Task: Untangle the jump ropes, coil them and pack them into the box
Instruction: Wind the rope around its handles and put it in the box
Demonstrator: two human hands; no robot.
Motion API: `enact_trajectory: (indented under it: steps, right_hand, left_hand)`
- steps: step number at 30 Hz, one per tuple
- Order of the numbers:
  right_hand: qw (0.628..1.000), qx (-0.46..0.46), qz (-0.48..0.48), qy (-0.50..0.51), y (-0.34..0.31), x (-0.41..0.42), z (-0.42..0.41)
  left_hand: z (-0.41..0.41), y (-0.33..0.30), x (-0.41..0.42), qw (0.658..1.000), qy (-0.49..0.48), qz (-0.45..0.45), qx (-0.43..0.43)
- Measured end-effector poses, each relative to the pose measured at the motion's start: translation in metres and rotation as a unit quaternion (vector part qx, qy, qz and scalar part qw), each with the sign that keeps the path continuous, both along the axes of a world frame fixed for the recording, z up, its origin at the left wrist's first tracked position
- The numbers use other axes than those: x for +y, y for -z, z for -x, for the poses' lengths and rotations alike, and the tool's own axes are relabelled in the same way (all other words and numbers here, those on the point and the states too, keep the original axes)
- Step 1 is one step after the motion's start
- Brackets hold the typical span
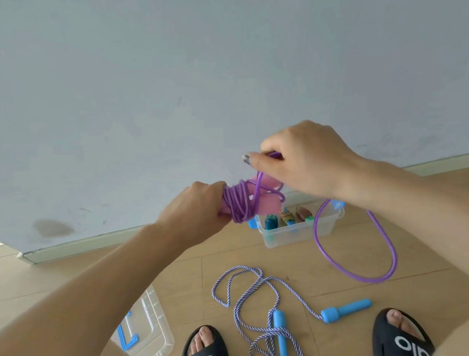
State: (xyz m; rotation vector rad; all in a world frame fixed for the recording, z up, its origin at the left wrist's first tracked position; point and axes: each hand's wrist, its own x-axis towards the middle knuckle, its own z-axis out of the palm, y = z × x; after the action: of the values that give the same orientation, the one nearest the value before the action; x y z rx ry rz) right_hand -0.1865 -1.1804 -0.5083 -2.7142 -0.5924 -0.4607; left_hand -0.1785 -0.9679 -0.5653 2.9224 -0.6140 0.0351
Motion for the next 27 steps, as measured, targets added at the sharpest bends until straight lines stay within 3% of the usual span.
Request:
enact_trajectory:
  steps: [6,10,12,14,17,21,24,27]
  right_hand:
    - [0.999,-0.018,0.016,-0.026,0.006,-0.001,-0.025]
    - [0.995,0.077,-0.034,-0.044,0.02,-0.003,-0.038]
    - [0.974,0.175,-0.139,-0.046,0.029,-0.004,-0.045]
    - [0.921,0.276,-0.274,-0.025,0.045,-0.006,-0.048]
    - [0.875,0.341,-0.343,-0.029,0.068,-0.007,-0.041]
    - [0.883,0.383,-0.267,0.044,0.073,0.005,-0.015]
    - [0.908,0.352,-0.221,0.043,0.065,0.013,0.004]
    - [0.955,0.292,-0.035,0.033,0.061,0.012,0.02]
  left_hand:
    - [0.006,-0.003,-0.011,0.993,0.108,-0.01,-0.054]
    - [0.011,0.0,-0.011,0.98,0.167,0.043,-0.102]
    - [0.014,-0.002,-0.012,0.974,0.175,0.091,-0.107]
    - [0.017,-0.005,-0.016,0.97,0.149,0.159,-0.104]
    - [0.015,-0.009,-0.022,0.961,0.065,0.246,-0.108]
    - [-0.002,-0.01,-0.013,0.965,-0.035,0.248,-0.079]
    - [-0.012,-0.002,-0.005,0.965,-0.091,0.245,-0.03]
    - [-0.017,0.005,-0.006,0.972,-0.124,0.199,0.007]
